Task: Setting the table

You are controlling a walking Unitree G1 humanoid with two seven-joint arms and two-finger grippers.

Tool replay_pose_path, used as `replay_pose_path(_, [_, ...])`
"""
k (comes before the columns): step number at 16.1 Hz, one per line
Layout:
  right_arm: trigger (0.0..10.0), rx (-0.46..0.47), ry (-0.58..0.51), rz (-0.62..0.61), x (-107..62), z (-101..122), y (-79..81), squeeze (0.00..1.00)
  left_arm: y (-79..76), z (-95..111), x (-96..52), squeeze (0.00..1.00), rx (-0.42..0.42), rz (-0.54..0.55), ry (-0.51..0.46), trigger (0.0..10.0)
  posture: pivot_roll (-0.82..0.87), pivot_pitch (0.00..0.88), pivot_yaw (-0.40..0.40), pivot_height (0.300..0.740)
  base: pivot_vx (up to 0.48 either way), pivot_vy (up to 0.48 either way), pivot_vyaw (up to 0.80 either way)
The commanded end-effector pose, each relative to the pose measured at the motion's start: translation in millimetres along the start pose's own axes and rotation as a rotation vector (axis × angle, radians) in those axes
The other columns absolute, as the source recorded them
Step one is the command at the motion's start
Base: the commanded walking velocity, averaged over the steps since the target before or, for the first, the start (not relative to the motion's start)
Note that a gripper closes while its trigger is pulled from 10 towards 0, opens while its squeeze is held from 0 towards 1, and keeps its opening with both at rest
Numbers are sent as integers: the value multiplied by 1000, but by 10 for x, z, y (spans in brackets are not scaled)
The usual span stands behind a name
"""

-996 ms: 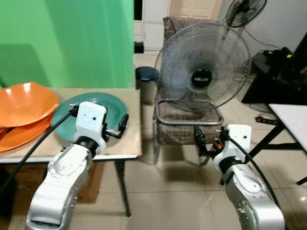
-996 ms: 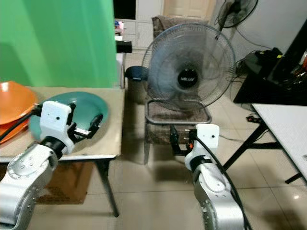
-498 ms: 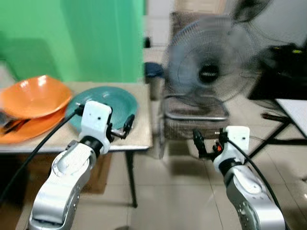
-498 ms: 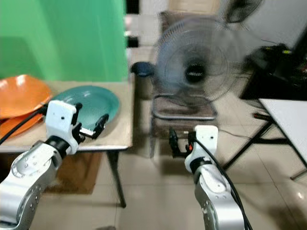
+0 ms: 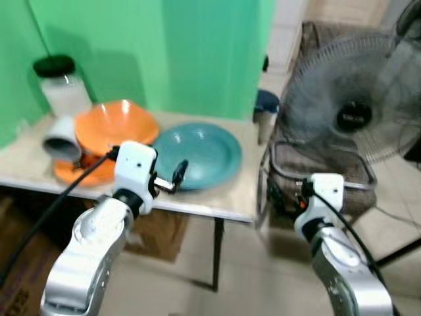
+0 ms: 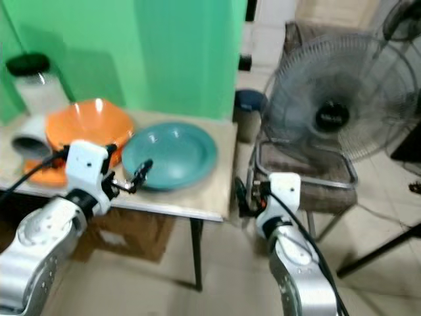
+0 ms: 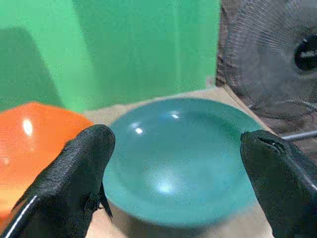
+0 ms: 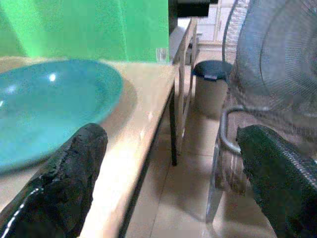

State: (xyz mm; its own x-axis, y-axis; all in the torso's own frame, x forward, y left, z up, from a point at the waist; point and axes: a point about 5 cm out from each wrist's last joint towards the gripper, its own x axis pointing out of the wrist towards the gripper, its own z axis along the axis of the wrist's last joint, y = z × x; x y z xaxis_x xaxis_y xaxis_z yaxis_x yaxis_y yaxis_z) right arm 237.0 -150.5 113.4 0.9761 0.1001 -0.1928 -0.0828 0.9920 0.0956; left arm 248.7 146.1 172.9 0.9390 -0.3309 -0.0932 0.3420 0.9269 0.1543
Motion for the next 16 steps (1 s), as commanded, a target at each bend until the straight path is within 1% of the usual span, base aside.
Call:
replay_pose_path(1, [10000, 1, -12, 12, 23, 29, 44, 325, 35, -16, -14, 0, 6, 8, 13, 10000, 107, 0, -23, 740, 334, 0, 800])
replay_pose_path(4, [10000, 0, -13, 7, 26, 31, 37, 325, 32, -17, -15, 0, 8, 1, 13, 10000, 106, 0, -21, 740, 330, 0, 627])
replay_pose_path(5, [10000, 10, -12, -4, 24, 30, 26, 325, 20, -18, -13, 0, 8, -9, 13, 10000, 105, 0, -21, 740, 326, 0, 0])
replay_pose_path(7, [10000, 38, -15, -31, 21, 34, -23, 290, -4, -17, -15, 0, 14, -32, 9, 10000, 105, 0, -21, 740, 302, 0, 0])
replay_pose_path(8, [10000, 44, -21, -41, 36, 51, -56, 86, -17, -13, -13, 0, 21, -59, 5, 10000, 101, 0, -20, 740, 0, 0, 0])
replay_pose_path(9, [10000, 52, -30, -54, 63, 83, -98, 0, -23, -16, -10, 0, 38, -90, 5, 10000, 98, 0, -19, 740, 0, 0, 0])
replay_pose_path(11, [10000, 64, -45, -77, 104, 136, -189, 0, -26, -20, 14, 0, 54, -126, -2, 10000, 95, 0, -25, 740, 0, 0, 0])
replay_pose_path(13, [10000, 77, -62, -91, 144, 211, -307, 0, -58, -3, 40, 0, 66, -192, -29, 10000, 87, 0, -33, 740, 0, 0, 0])
replay_pose_path(14, [10000, 76, -67, -94, 155, 243, -355, 0, -65, 8, 50, 0, 64, -207, -38, 10000, 84, 0, -37, 740, 0, 0, 0])
replay_pose_path(16, [10000, 54, -71, -84, 163, 277, -400, 0, -45, 27, 75, 0, 58, -169, -50, 10000, 78, 0, -49, 740, 0, 0, 0])
